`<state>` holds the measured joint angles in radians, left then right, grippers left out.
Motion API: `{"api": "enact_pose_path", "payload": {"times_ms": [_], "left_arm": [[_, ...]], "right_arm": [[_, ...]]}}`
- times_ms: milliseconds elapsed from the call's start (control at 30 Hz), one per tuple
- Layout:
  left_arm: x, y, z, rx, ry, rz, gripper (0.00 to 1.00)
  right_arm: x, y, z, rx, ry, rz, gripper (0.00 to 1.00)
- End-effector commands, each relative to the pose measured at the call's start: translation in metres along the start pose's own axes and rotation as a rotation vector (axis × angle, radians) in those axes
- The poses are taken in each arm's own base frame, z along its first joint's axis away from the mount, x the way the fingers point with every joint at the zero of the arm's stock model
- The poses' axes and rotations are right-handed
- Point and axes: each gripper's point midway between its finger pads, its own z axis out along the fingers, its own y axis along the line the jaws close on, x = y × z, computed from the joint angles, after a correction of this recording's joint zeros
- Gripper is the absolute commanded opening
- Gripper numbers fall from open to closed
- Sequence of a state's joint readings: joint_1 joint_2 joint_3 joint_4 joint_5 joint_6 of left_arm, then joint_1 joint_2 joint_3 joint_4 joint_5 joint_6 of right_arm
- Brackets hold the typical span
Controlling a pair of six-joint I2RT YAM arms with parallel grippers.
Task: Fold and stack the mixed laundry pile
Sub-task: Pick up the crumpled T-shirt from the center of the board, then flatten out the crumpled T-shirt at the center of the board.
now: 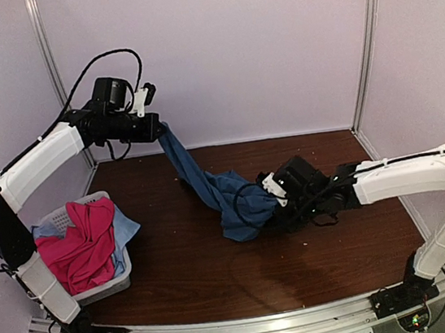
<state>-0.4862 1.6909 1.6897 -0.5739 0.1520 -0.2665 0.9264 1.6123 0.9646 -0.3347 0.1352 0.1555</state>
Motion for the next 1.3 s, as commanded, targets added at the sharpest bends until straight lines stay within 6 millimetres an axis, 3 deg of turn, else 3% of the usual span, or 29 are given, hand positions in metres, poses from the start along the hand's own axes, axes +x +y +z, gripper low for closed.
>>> {"api": "enact_pose_path", "payload": {"times_ms": [0,100,200,300,467,567,633,700,767,833,967,1033,1100,1200,1267], "left_arm": [[-0.013,0.023,-0.011,-0.108,-0.035,0.01,0.0],[-0.004,0.029,-0.015,-0.146,-0.013,0.012,0.0],[0.014,0.031,-0.016,-0.149,0.012,0.019,0.0],[0.048,0.043,-0.011,-0.196,0.077,0.029,0.0],[0.116,0.079,-0.013,-0.376,0.22,-0.014,0.0],[0.129,0.085,-0.011,-0.396,0.224,-0.026,0.0],[0.12,0.085,-0.003,-0.393,0.213,-0.019,0.0],[0.094,0.082,0.008,-0.369,0.157,-0.012,0.0],[0.054,0.077,0.021,-0.335,0.073,0.01,0.0],[0.001,0.075,0.028,-0.328,-0.039,0.023,0.0],[-0.093,0.076,0.02,-0.324,-0.216,0.029,0.0],[-0.13,0.074,0.001,-0.302,-0.304,0.017,0.0],[-0.153,0.067,-0.02,-0.266,-0.383,0.02,0.0],[-0.164,0.051,-0.044,-0.213,-0.443,0.063,0.0],[-0.152,0.04,-0.049,-0.156,-0.437,0.095,0.0]], "right_arm": [[-0.082,-0.049,-0.103,0.072,-0.291,0.089,0.0],[-0.097,-0.085,-0.149,0.086,-0.397,0.16,0.0],[-0.092,-0.12,-0.17,0.106,-0.433,0.236,0.0],[-0.077,-0.14,-0.163,0.085,-0.414,0.299,0.0],[-0.062,-0.125,-0.148,-0.016,-0.397,0.333,0.0],[-0.062,-0.147,-0.149,0.034,-0.408,0.375,0.0],[-0.07,-0.167,-0.152,0.07,-0.427,0.402,0.0],[-0.086,-0.19,-0.159,0.108,-0.475,0.436,0.0],[-0.105,-0.217,-0.164,0.149,-0.525,0.472,0.0],[-0.13,-0.247,-0.176,0.203,-0.589,0.5,0.0],[-0.179,-0.286,-0.222,0.262,-0.712,0.517,0.0],[-0.199,-0.29,-0.255,0.267,-0.777,0.498,0.0],[-0.211,-0.285,-0.281,0.245,-0.825,0.477,0.0],[-0.214,-0.273,-0.304,0.205,-0.868,0.442,0.0],[-0.21,-0.266,-0.32,0.2,-0.891,0.423,0.0]]}}
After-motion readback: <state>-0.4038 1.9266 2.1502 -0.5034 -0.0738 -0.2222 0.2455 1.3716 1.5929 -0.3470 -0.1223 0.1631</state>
